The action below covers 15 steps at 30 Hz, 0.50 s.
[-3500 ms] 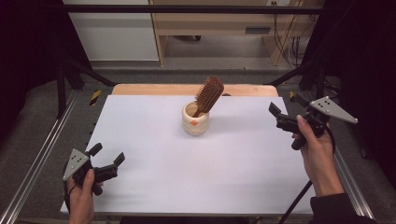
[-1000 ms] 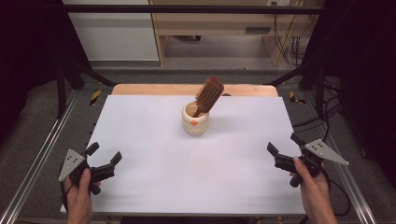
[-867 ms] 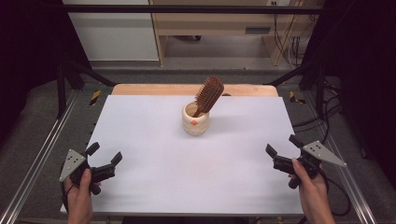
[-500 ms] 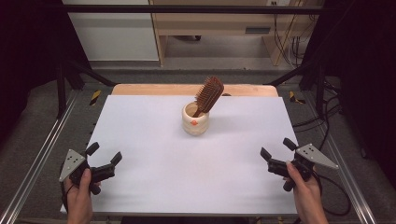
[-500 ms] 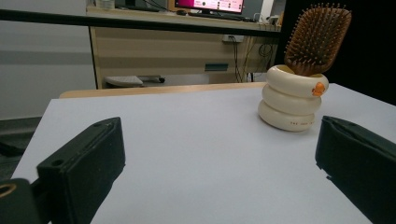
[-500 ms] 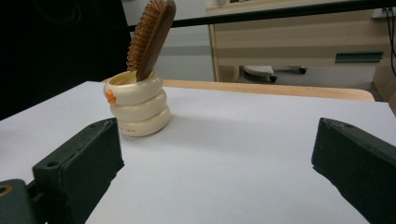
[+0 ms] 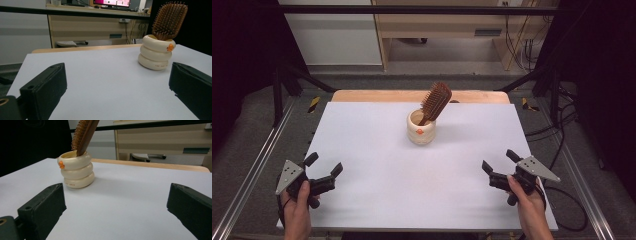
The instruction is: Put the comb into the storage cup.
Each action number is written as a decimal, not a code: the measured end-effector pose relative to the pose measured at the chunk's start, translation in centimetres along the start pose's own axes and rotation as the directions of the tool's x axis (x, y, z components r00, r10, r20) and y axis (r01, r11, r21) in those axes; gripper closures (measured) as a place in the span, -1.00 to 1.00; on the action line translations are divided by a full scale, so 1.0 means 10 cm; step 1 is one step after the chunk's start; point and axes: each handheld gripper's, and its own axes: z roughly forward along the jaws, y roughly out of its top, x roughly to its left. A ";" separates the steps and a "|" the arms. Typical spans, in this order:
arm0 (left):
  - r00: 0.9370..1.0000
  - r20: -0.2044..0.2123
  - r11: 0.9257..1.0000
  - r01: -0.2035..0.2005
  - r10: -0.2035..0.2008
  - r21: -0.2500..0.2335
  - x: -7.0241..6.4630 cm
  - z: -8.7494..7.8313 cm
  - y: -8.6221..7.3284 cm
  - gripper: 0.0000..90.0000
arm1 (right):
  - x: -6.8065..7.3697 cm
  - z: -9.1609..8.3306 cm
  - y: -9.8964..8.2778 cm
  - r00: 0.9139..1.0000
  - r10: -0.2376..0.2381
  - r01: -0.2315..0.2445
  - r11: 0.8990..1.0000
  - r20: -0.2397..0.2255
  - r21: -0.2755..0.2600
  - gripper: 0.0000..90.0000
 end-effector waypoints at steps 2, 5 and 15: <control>1.000 0.001 1.000 -0.001 0.001 0.001 0.00 0.00 0.00 -0.96 | 0.02 0.02 -0.02 1.000 0.000 0.000 1.000 -0.001 0.000 -0.95; 1.000 0.002 1.000 -0.003 0.003 0.000 -0.01 0.00 0.00 -0.96 | 0.04 0.06 -0.05 1.000 0.000 0.000 1.000 -0.006 0.003 -0.95; 1.000 0.009 1.000 -0.006 0.006 -0.008 -0.01 0.00 0.01 -0.96 | 0.11 0.17 -0.12 1.000 -0.004 0.004 1.000 -0.014 0.000 -0.93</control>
